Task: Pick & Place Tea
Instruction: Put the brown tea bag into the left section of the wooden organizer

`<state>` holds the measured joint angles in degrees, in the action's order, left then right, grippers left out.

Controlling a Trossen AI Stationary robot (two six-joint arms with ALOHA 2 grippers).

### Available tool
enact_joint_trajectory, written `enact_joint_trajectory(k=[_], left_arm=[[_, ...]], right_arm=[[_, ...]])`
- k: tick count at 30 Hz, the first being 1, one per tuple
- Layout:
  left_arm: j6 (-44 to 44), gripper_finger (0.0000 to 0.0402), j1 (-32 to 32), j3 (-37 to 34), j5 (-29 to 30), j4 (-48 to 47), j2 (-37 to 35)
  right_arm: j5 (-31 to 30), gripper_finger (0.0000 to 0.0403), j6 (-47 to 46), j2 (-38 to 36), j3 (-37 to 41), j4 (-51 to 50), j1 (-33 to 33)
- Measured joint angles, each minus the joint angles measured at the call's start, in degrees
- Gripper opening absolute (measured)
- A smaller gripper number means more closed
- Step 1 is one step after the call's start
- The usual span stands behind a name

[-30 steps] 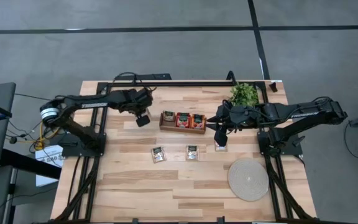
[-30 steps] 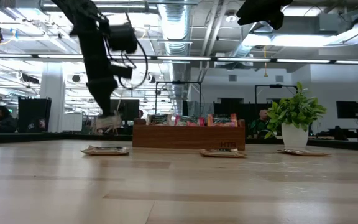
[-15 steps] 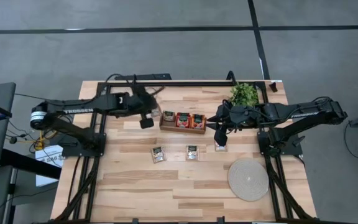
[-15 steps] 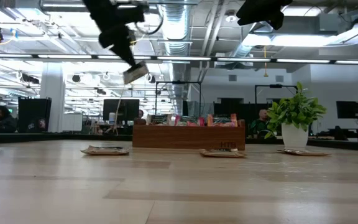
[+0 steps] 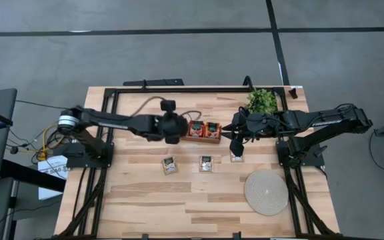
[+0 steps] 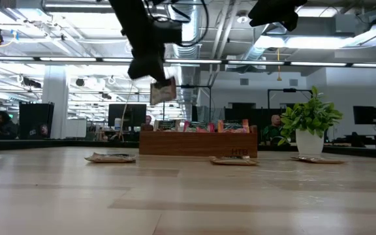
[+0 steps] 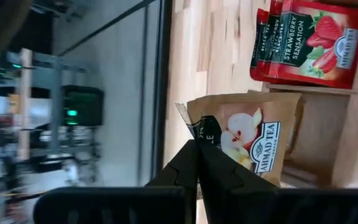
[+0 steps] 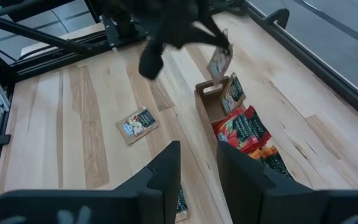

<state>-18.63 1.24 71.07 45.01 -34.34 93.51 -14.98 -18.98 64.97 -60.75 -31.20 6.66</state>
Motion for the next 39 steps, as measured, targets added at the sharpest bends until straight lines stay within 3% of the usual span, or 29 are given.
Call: enact_joint_trajectory(k=[13, 39], left_arm=[[-1.45, 0.0000, -3.61, 0.02, 9.45, 7.55, 10.00], [-1.41, 0.0000, -2.31, 0.00, 9.86, 5.94, 11.61]], right_arm=[[0.02, 0.0097, 0.06, 0.00, 0.00, -0.02, 0.00], [0.07, 0.0097, 4.55, 0.00, 0.00, -0.07, 0.07]])
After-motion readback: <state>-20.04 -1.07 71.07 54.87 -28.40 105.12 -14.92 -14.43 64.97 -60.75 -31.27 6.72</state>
